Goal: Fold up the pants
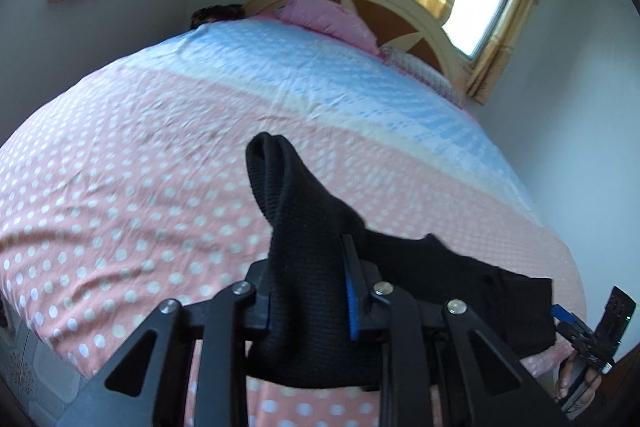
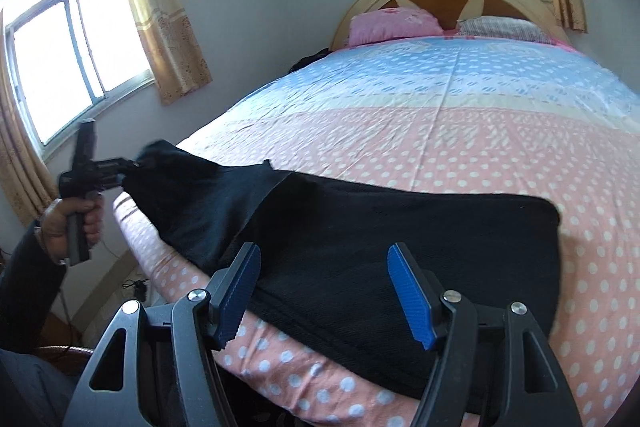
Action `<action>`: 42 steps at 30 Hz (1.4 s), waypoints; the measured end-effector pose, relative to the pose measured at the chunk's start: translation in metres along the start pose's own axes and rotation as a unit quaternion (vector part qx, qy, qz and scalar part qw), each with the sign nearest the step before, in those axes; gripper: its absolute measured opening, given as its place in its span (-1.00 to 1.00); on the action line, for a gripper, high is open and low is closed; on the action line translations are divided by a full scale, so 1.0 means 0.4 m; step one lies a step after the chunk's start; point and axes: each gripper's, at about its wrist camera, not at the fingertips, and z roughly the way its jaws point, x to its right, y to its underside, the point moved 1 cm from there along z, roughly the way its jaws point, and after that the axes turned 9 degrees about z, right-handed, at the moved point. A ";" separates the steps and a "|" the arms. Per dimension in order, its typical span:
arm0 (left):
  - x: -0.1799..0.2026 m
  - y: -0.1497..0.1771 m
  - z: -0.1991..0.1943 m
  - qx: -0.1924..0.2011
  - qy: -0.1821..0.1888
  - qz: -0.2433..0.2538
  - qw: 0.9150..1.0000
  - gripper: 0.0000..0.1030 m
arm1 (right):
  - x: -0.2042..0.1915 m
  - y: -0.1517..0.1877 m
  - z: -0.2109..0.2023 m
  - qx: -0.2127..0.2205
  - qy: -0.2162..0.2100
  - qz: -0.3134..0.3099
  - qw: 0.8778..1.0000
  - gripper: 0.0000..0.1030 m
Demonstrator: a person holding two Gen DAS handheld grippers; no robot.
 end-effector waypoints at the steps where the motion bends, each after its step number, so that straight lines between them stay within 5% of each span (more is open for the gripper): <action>1: 0.019 -0.007 -0.009 0.005 0.008 0.004 1.000 -0.51 | 0.001 -0.002 -0.003 0.002 0.004 -0.001 1.000 0.31; 12: 0.325 -0.060 -0.054 0.019 0.120 0.067 0.990 -0.53 | 0.082 -0.069 -0.134 0.059 0.038 0.030 0.997 0.31; 24: 0.705 -0.074 0.007 -0.027 0.228 0.170 0.958 -0.53 | 0.307 -0.061 -0.209 0.092 0.120 0.173 0.973 0.32; 31: 0.872 0.022 0.130 -0.083 0.211 0.229 0.946 -0.53 | 0.343 -0.050 -0.201 0.087 0.129 0.193 0.969 0.32; 39: 0.942 0.115 0.238 -0.119 0.168 0.279 0.938 -0.50 | 0.355 -0.034 -0.174 0.068 0.127 0.197 0.970 0.32; 42: 0.973 0.142 0.231 -0.110 0.138 0.317 0.932 -0.18 | 0.362 -0.032 -0.170 0.064 0.121 0.204 0.969 0.32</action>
